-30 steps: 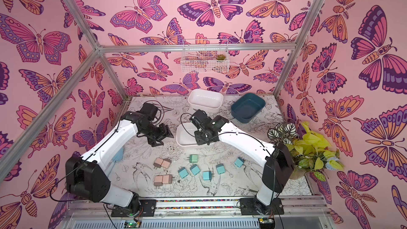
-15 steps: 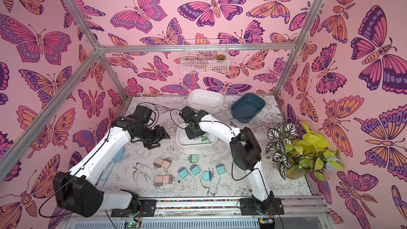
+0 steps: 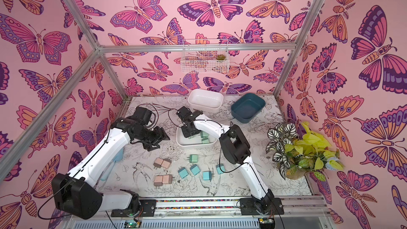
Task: Place the plugs by color into the storage box
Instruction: Place the plug in the storage box.
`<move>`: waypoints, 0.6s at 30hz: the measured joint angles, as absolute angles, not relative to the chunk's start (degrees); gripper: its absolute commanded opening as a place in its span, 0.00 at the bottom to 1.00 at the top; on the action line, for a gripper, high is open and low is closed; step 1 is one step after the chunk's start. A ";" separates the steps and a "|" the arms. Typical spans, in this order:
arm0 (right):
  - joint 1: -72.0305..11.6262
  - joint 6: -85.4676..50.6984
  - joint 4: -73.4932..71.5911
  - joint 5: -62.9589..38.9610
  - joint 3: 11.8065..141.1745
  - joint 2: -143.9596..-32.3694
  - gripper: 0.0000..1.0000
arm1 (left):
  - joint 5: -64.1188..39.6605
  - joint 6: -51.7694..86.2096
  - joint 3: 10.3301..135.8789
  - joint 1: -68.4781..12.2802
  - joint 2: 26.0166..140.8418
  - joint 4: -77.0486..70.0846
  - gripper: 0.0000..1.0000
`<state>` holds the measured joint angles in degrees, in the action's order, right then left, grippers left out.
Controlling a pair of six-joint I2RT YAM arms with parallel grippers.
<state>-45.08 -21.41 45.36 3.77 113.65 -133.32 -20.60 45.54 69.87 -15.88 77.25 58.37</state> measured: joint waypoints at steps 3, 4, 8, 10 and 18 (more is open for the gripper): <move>-45.08 -21.61 45.19 3.81 113.65 -133.84 0.47 | -20.58 45.54 69.87 -16.12 77.25 58.37 0.70; -45.08 -21.69 45.10 3.81 113.65 -133.91 0.49 | -20.58 45.52 69.87 -16.16 77.25 58.37 0.70; -45.01 -22.26 44.97 3.97 114.24 -134.28 0.69 | -20.58 45.47 69.95 -16.16 77.25 58.41 0.71; -44.97 -22.46 45.06 4.23 115.07 -134.30 0.75 | -20.58 45.47 70.08 -16.16 77.25 58.46 0.71; -44.75 -22.98 46.89 6.46 113.60 -128.81 0.78 | -20.14 45.39 70.72 -16.56 77.49 58.54 0.71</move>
